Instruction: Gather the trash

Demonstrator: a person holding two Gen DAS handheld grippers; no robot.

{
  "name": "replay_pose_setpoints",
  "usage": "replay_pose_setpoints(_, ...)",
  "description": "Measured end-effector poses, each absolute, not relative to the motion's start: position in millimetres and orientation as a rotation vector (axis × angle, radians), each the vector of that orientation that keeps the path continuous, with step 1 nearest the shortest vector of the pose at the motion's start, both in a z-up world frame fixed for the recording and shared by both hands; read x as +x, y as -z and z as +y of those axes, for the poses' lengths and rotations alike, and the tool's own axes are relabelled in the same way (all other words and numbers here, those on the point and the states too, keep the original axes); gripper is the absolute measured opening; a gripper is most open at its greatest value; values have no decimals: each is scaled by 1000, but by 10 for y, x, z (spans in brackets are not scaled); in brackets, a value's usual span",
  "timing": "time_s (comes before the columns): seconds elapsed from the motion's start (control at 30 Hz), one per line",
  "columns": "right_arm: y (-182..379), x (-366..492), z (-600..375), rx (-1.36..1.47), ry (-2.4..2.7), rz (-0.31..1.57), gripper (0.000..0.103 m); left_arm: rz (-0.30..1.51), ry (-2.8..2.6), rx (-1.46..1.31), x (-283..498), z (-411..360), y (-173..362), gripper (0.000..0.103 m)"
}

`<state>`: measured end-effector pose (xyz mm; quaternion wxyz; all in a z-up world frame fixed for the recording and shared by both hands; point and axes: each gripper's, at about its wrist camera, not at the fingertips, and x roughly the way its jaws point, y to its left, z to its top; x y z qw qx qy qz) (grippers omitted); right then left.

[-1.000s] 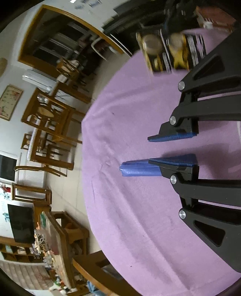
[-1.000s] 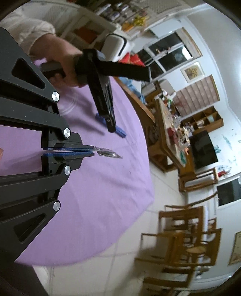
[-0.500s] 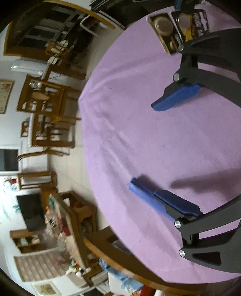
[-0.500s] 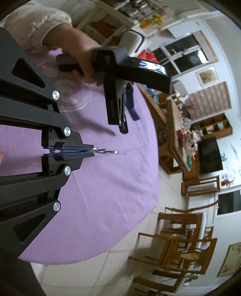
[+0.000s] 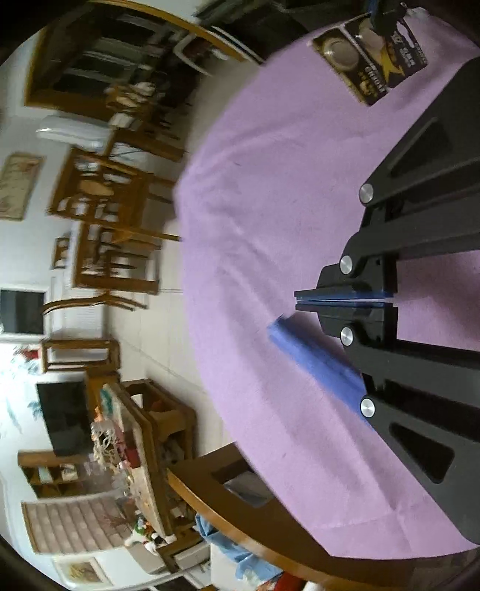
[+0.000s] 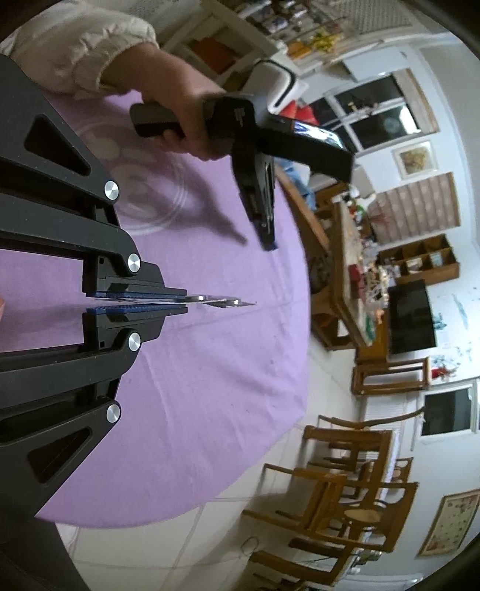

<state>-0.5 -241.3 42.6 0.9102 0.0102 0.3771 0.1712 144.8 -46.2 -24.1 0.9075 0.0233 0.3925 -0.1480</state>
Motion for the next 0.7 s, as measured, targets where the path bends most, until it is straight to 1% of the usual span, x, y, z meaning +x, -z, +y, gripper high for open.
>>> replay_pose_setpoints(0.17, -646, -297, -2648, 61, -344, 722, 3, 711, 368, -176, 1354, -22, -79, 1)
replay_pose_setpoints(0.23, -702, -435, -2777, 71, -331, 707, 4, 686, 371, -212, 1304, 83, -152, 1)
replay_pose_setpoints(0.33, -726, -585, -2957, 105, -321, 704, 4, 700, 334, -150, 1308, 83, -121, 2)
replay_pose_setpoints(0.37, -725, -613, -2995, 115, -321, 706, 4, 744, 322, -105, 1380, 33, -22, 6)
replay_pose_setpoints(0.57, -670, -779, -3135, 129, -323, 721, 4, 900, 345, 106, 1700, -226, 371, 6)
replay_pose_setpoints(0.7, -622, -867, -3213, 145, -326, 725, 4, 893, 360, 149, 1772, -228, 440, 6)
